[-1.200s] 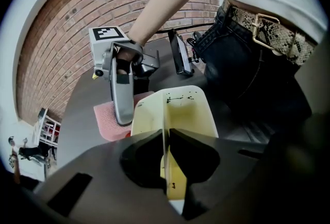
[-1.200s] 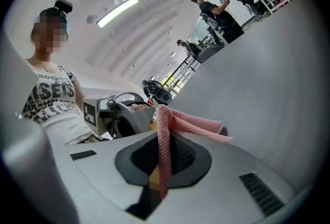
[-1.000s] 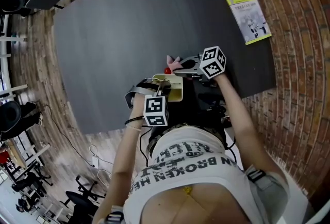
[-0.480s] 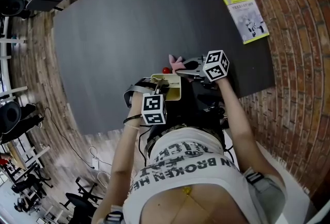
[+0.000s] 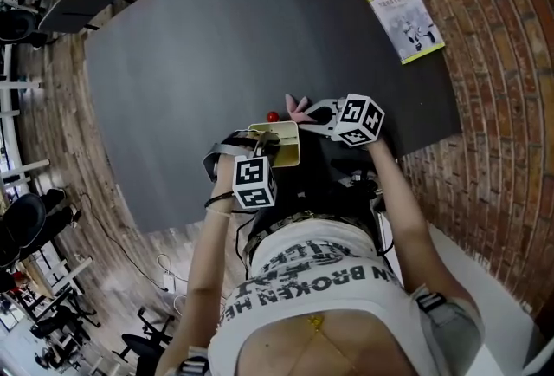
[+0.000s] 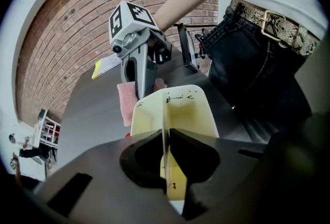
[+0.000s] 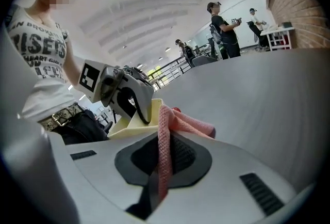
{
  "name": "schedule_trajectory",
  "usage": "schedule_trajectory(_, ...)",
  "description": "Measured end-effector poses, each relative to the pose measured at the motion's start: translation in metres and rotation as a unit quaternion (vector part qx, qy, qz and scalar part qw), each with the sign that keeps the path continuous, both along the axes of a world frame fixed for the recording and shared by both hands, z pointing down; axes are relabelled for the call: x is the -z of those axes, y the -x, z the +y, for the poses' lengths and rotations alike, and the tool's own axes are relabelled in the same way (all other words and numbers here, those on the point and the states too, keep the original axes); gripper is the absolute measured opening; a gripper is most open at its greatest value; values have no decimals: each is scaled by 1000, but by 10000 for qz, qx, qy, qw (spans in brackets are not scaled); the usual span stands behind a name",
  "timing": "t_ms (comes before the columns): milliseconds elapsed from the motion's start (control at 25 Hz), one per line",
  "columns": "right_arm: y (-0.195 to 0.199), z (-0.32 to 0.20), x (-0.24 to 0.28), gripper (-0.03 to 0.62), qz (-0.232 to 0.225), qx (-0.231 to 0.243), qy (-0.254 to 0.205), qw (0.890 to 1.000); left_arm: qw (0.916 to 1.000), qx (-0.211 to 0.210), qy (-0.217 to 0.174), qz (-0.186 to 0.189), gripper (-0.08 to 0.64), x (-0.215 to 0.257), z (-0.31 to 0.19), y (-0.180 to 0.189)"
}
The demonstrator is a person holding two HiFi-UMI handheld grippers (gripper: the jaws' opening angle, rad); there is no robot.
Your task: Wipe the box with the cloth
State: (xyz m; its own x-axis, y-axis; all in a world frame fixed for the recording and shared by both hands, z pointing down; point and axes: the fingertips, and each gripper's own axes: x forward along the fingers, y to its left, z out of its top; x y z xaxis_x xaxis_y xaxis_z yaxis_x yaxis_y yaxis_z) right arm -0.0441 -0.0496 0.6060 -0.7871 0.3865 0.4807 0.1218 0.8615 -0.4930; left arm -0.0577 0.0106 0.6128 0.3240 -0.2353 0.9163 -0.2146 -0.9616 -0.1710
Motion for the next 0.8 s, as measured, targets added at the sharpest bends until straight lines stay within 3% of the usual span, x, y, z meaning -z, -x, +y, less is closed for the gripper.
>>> schedule_trajectory(360, -2, 5, 0, 17, 161, 88, -851, 9962, 9999, 59, 94, 43, 34, 3, -1, -1)
schedule_trajectory(560, -6, 15, -3, 17, 369, 317, -1291, 9904, 9987, 434, 145, 236, 32, 0, -8, -2)
schedule_trajectory(800, -8, 21, -3, 17, 451, 384, -1535, 9864, 9977, 580, 209, 292, 32, 0, -11, -2)
